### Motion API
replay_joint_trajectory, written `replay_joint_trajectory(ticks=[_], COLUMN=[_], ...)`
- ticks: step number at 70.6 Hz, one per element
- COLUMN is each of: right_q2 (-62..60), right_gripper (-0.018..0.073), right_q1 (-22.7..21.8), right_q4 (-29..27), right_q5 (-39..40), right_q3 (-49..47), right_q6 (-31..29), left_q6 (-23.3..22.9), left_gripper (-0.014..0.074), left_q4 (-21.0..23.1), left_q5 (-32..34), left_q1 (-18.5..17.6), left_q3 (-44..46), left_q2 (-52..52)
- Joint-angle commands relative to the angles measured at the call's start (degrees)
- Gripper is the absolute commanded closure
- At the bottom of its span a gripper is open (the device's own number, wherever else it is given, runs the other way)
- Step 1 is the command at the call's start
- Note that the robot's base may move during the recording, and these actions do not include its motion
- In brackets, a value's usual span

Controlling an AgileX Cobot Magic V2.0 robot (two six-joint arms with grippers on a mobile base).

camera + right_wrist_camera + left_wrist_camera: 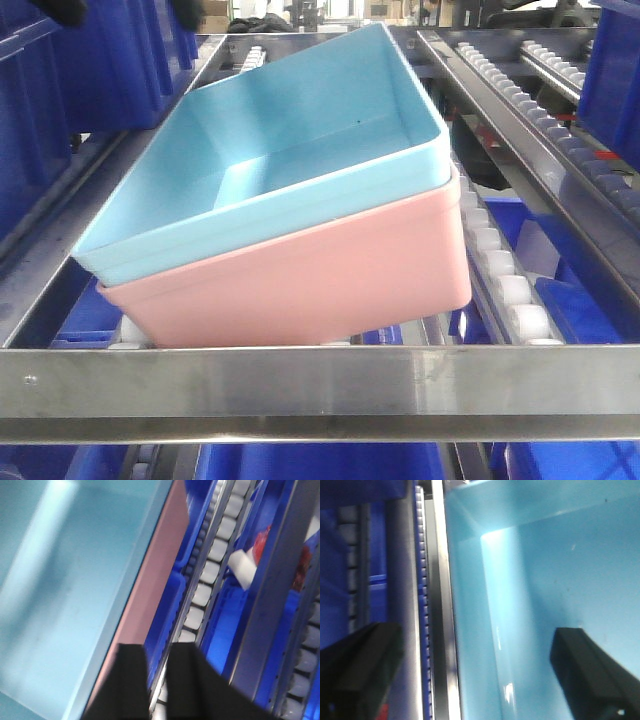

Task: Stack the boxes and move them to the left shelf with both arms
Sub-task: 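Open both grippers and lift them off the bin walls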

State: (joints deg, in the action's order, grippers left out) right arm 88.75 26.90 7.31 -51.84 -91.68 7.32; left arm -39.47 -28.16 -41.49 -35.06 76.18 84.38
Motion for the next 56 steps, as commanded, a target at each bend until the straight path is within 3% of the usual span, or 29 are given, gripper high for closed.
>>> replay_joint_trajectory(ticks=[1,12,25,38,56], right_q2=[-5.0,-9.6,-18.4,-29.3,-44.2], right_gripper=[0.0524,0.0524,0.0524,0.0524,0.0524], right_q1=[-0.1,-0.1,-0.1,-0.1,-0.1], right_q4=[1.3,1.3,1.3,1.3,1.3], right_q5=[2.4,2.1,8.8,18.5,27.6], right_q3=[-2.0,-0.5,12.0,28.1,47.3], right_q6=[-0.4,-0.4,-0.4,-0.4,-0.5], left_q6=[0.1,2.6,8.5,8.6,8.6], left_gripper=[0.0272,0.0613,0.0605,0.0605,0.0605], left_q4=[-0.4,0.9,0.9,-0.2,-0.4], left_q5=[-0.5,-5.8,-7.6,-0.5,16.7], left_q1=[-0.3,-1.4,-8.8,-17.4,-19.8], left_q3=[2.2,1.8,-2.0,-8.7,-23.4], left_q2=[-4.9,-8.8,-12.4,-16.6,-26.0])
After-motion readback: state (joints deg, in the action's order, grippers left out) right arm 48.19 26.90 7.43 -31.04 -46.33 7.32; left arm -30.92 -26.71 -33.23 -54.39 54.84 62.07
